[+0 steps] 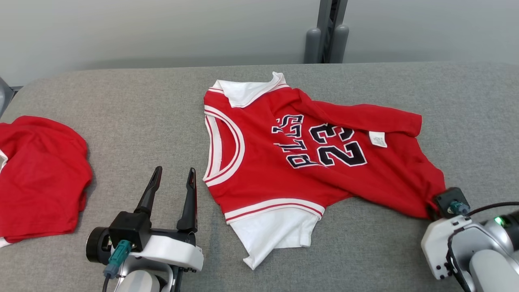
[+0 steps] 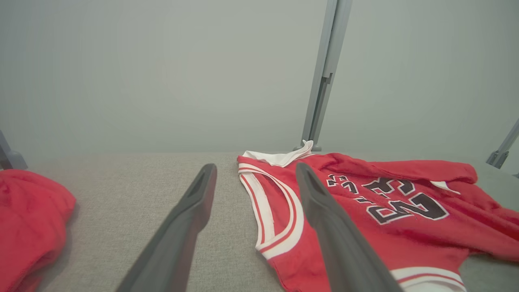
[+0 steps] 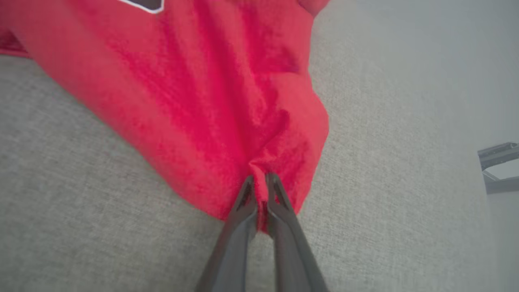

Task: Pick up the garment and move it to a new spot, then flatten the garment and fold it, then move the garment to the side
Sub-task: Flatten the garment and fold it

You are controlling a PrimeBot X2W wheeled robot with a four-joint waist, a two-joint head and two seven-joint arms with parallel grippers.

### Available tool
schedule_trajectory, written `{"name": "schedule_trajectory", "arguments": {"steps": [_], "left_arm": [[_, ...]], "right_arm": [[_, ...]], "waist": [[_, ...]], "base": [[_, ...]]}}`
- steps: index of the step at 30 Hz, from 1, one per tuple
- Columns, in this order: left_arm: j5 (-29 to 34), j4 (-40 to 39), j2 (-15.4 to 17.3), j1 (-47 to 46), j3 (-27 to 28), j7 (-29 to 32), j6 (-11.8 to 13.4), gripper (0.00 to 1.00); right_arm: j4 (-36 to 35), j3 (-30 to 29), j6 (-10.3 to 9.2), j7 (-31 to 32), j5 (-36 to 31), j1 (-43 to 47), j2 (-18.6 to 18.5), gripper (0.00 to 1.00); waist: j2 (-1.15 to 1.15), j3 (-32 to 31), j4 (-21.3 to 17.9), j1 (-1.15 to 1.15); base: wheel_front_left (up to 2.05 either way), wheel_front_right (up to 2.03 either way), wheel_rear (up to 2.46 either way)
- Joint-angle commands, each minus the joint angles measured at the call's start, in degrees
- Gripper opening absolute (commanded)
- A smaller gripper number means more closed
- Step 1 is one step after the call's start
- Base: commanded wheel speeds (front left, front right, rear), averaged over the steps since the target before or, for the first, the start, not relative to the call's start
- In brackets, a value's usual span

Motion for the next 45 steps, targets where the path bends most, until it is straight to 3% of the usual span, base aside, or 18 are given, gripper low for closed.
{"name": "schedule_trajectory", "arguments": {"steps": [1,7,14,24,33,40,45], "left_arm": [[0.33,0.12,0.2,-0.52,0.18,-0.02,-0.31,1.0],[0.72,0.47,0.19,0.01,0.57,-0.02,-0.31,1.0],[0.67,-0.14,0.2,1.07,1.21,-0.02,-0.03,1.0],[0.31,-1.8,0.21,1.59,1.65,-0.02,0.11,1.0],[0.51,-2.73,0.2,1.67,1.96,-0.02,-0.53,1.0],[0.94,-2.12,0.19,0.76,1.58,-0.02,-1.06,1.0],[1.59,-1.33,0.21,0.23,1.52,-0.02,-1.38,1.0]], "right_arm": [[1.72,-1.73,-0.02,-0.08,-0.21,-0.12,0.48,1.0],[4.49,-6.26,-0.02,-2.88,-0.69,-1.14,3.19,1.0],[-2.84,-11.48,-0.02,-9.26,-1.83,-0.91,4.58,1.0],[-11.83,-20.7,-0.02,-18.95,4.17,4.85,10.14,1.0],[-12.73,-21.31,-0.02,-21.99,8.38,8.24,12.33,1.0],[-6.36,-22.87,-0.02,-19.0,17.31,7.63,12.68,1.0],[0.6,-19.78,-0.02,-15.75,34.13,6.19,12.72,1.0]], "waist": [[0.0,-0.02,-0.1,0.0],[0.0,-0.77,-1.19,0.0],[0.0,-2.39,-3.72,0.0],[0.0,-2.8,-5.27,0.0],[0.0,-1.96,-5.93,0.0],[0.0,-1.06,-5.4,0.0],[0.0,-0.68,-4.2,0.0]], "base": [[0.0,0.0,0.0],[0.0,0.0,0.0],[0.0,0.0,0.0],[0.0,0.0,0.0],[0.0,0.0,0.0],[0.0,0.0,0.0],[0.0,0.0,0.0]]}}
